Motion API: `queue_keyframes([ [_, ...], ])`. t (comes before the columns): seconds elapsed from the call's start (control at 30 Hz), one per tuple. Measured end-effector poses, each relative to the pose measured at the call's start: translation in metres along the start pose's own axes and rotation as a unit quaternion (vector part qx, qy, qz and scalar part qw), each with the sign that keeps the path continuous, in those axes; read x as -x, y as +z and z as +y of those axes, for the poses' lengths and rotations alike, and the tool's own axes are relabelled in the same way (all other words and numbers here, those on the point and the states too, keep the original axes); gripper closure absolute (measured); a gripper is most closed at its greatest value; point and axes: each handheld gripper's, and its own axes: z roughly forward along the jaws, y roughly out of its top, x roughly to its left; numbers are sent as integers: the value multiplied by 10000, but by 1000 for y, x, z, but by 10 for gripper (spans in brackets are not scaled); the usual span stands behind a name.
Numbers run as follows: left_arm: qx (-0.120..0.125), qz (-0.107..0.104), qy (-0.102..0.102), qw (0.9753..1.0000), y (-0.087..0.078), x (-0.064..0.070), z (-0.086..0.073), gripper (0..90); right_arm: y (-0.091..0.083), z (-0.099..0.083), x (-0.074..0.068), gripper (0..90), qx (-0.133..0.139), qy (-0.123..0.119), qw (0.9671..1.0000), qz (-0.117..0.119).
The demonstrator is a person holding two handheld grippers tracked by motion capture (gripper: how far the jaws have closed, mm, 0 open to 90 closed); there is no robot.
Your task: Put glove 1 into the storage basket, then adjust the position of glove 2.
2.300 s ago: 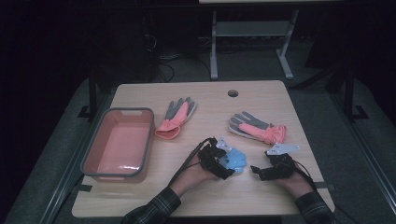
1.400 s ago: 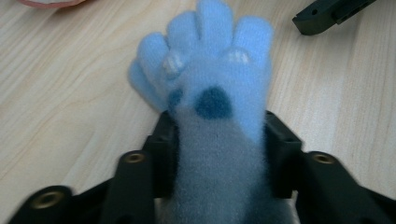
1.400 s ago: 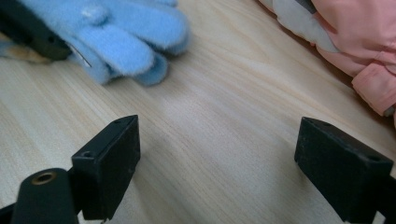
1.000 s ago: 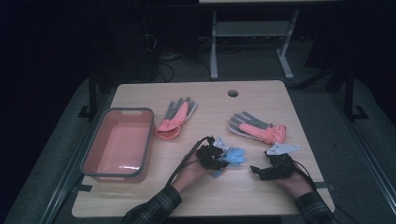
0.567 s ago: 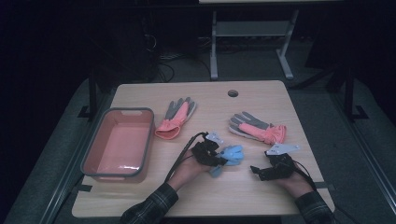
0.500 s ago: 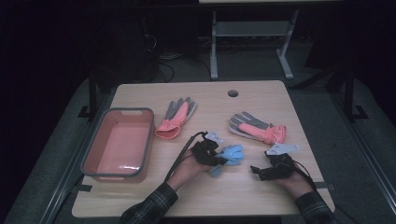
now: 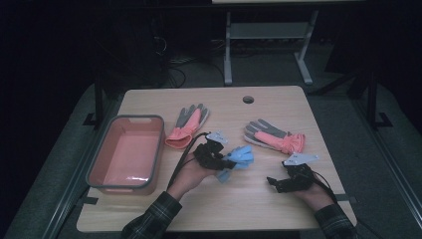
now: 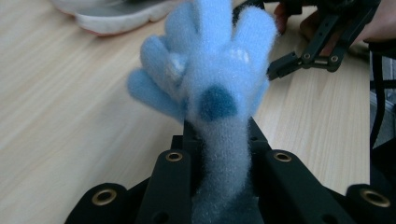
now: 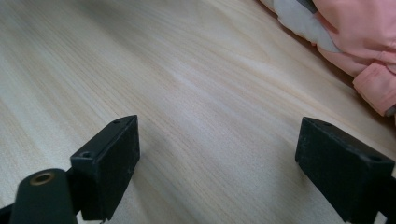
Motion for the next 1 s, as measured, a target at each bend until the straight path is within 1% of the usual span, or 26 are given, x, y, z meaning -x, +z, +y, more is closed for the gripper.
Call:
queue_keyframes([
  [0.03, -14, 16, -1, 10000, -3, -1, 0, 775, 0, 0, 0, 137, -1, 0, 10000, 0],
  [0.1, 23, 70, -45, 10000, -9, -2, 0, 776, 0, 0, 0, 137, 0, 2, 10000, 1],
  [0.2, 71, 121, -56, 9999, -19, -4, 1, 776, 0, 0, 0, 137, 1, 3, 10000, 1],
  [0.33, 119, 199, -135, 9996, -30, -7, 0, 777, 0, 0, 0, 137, 2, 2, 10000, 1],
  [0.47, 209, 299, -223, 9991, -43, -9, -2, 777, 0, 0, 0, 137, 0, 3, 10000, 2],
  [0.6, 260, 419, -263, 9984, -57, -13, -5, 777, 0, 0, 0, 136, 1, 3, 10000, 1],
  [0.8, 359, 614, -384, 9967, -80, -22, -12, 777, 0, 0, 0, 136, 2, 2, 10000, 2],
  [1.0, 470, 833, -578, 9937, -105, -32, -25, 777, 0, 0, 0, 135, -3, 3, 10000, 7],
])
